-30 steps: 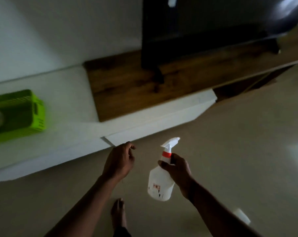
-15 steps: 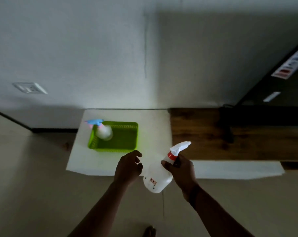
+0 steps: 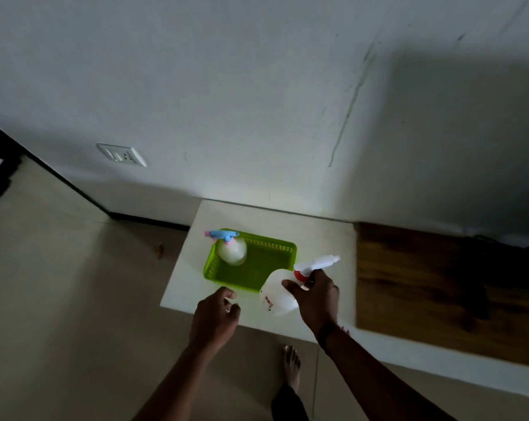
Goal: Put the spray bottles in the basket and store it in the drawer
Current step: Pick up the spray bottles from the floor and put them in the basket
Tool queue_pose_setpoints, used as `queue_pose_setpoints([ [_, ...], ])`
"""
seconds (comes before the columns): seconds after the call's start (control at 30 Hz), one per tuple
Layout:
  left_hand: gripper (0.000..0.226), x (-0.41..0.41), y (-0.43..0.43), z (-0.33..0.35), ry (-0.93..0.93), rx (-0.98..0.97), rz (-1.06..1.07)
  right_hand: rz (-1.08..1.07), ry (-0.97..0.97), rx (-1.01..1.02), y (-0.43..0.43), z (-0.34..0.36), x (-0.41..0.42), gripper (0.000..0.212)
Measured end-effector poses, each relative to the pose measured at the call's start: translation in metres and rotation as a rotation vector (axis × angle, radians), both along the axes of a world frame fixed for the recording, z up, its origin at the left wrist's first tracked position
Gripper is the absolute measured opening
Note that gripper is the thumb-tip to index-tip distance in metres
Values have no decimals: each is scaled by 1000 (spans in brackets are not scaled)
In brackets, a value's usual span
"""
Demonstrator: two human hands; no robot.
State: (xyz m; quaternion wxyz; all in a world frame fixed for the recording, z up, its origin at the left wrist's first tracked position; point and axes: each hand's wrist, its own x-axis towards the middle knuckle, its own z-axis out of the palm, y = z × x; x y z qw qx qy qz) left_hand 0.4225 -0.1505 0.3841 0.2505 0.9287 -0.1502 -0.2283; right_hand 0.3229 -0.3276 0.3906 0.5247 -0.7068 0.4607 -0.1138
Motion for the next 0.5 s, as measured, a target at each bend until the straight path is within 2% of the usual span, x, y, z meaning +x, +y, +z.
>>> queue_pose_setpoints([
  [0.27, 21, 48, -5, -12, 90, 105, 75, 75, 96, 9, -16, -45, 71, 34],
  [0.5, 20, 83, -11, -38, 124, 84, 117, 205, 146, 29, -7, -86, 103, 36],
])
